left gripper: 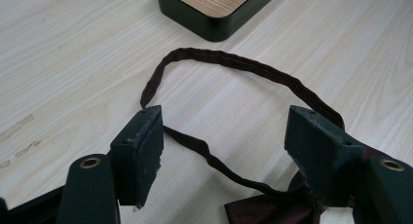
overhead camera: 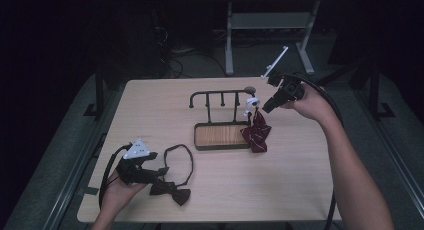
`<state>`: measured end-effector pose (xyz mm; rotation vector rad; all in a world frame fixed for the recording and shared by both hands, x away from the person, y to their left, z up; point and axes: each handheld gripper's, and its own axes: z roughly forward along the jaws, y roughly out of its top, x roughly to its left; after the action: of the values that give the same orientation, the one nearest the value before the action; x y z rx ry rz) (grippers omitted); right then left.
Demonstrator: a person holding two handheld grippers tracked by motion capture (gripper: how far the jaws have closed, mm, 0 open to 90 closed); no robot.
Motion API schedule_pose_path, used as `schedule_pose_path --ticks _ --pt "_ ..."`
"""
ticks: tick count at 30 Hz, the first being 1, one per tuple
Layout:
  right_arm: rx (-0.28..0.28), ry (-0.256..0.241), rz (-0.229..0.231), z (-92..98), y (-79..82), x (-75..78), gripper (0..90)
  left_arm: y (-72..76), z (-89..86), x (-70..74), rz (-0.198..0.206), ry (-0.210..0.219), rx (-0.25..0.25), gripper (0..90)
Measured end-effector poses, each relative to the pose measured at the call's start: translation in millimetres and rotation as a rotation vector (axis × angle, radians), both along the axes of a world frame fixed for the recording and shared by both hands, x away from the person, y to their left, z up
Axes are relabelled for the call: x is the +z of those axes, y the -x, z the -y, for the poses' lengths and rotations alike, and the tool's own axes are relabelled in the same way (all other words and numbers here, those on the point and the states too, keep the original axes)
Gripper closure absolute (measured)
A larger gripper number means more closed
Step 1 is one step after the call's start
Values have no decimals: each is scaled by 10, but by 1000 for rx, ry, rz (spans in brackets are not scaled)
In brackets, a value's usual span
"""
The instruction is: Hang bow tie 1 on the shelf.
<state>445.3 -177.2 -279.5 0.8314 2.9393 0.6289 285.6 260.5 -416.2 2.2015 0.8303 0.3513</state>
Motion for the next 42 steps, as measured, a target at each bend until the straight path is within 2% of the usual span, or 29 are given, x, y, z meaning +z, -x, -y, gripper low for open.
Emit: schedule_pose_path --ticks 27,34,42 --pt "25 -62 5 140 244 -231 645 -2 13 -18 -2 -5 -3 309" --pt "23 -95 10 228 325 -330 596 -2 24 -25 -6 -10 -3 308" --pt "25 -107 8 254 434 -450 532 -1 28 -28 -5 -12 -6 308"
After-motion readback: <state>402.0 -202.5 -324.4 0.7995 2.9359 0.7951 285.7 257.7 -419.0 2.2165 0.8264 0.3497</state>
